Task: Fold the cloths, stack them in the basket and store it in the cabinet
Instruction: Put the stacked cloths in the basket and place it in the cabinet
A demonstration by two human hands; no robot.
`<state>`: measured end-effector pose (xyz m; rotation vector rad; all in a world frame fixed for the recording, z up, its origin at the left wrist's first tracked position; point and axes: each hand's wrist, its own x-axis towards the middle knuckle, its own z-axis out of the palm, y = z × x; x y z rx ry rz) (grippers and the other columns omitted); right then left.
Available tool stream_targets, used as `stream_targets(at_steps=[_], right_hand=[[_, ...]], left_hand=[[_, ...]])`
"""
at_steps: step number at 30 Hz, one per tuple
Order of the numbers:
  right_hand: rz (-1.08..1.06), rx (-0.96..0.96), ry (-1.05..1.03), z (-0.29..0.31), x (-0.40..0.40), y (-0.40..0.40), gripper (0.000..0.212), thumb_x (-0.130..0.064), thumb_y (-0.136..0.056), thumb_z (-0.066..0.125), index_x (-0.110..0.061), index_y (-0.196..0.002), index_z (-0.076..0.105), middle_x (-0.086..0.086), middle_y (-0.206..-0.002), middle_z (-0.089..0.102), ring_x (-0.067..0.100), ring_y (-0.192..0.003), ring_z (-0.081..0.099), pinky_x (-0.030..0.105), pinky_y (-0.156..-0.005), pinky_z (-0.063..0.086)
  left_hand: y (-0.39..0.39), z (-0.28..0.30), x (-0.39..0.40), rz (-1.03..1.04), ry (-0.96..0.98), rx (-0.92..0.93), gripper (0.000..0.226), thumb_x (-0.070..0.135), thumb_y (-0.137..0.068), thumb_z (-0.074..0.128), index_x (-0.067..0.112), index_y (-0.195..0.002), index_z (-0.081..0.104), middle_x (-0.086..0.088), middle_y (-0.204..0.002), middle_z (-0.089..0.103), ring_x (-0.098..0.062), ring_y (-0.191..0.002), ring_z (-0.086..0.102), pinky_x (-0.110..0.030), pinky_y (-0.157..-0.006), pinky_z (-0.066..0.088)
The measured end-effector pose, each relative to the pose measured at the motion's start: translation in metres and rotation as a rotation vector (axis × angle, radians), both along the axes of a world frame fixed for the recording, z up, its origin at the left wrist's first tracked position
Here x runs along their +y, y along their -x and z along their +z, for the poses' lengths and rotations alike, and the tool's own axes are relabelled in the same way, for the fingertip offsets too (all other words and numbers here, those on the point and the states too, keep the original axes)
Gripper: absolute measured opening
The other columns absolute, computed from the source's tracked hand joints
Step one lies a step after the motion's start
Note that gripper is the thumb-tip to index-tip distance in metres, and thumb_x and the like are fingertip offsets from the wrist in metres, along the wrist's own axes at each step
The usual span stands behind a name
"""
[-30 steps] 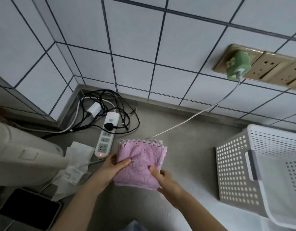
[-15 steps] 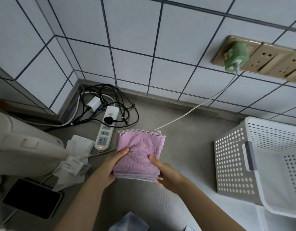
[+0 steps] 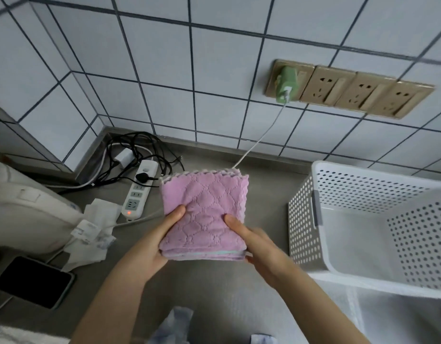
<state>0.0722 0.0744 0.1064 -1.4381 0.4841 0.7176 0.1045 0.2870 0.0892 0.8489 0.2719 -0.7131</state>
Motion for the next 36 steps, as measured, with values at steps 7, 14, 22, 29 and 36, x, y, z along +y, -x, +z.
stream_targets(at_steps=[7, 14, 22, 29, 36], right_hand=[[-0.045, -0.111, 0.030, 0.068, -0.088, 0.024, 0.077, -0.071, -0.062, 0.062, -0.021, -0.121, 0.057, -0.008, -0.114, 0.067, 0.010, -0.103, 0.063, 0.029, -0.094, 0.047], [-0.127, -0.206, 0.110, 0.102, -0.196, 0.044, 0.072, -0.070, -0.060, 0.062, -0.020, -0.111, 0.066, -0.005, -0.105, 0.073, 0.015, -0.103, 0.066, 0.040, -0.102, 0.045], [-0.066, -0.122, 0.058, 0.087, -0.312, 0.047, 0.056, -0.054, -0.064, 0.068, -0.026, -0.111, 0.061, -0.002, -0.110, 0.071, 0.020, -0.109, 0.061, 0.043, -0.103, 0.042], [-0.087, 0.146, -0.168, 0.003, -0.342, 0.021, 0.035, -0.020, -0.057, 0.056, -0.017, -0.091, 0.066, 0.008, -0.101, 0.069, 0.024, -0.097, 0.063, 0.038, -0.089, 0.048], [-0.185, 0.213, -0.308, -0.060, -0.330, -0.016, 0.019, -0.012, -0.050, 0.054, -0.013, -0.063, 0.067, 0.006, -0.075, 0.066, 0.020, -0.072, 0.065, 0.028, -0.071, 0.050]], left_hand=[[0.014, 0.064, -0.093, -0.052, -0.111, -0.128, 0.060, 0.043, -0.076, 0.074, 0.021, -0.130, 0.058, -0.003, -0.133, 0.059, -0.020, -0.123, 0.055, -0.038, -0.111, 0.033], [0.023, 0.108, -0.205, -0.103, -0.135, -0.221, 0.027, 0.037, -0.081, 0.059, 0.026, -0.098, 0.077, 0.002, -0.115, 0.070, -0.013, -0.106, 0.066, -0.025, -0.086, 0.054], [0.013, 0.092, -0.316, -0.261, -0.340, -0.115, 0.041, 0.036, -0.077, 0.071, 0.012, -0.111, 0.068, -0.011, -0.109, 0.071, -0.026, -0.104, 0.067, -0.041, -0.097, 0.049], [0.005, 0.038, -0.358, -0.288, -0.552, 0.067, 0.010, 0.018, -0.067, 0.060, 0.011, -0.075, 0.061, -0.011, -0.083, 0.066, -0.026, -0.079, 0.065, -0.029, -0.073, 0.053], [-0.019, 0.010, -0.360, -0.233, -0.857, -0.015, 0.037, 0.030, -0.053, 0.056, 0.009, -0.083, 0.059, -0.003, -0.065, 0.058, -0.018, -0.059, 0.057, -0.018, -0.053, 0.039]])
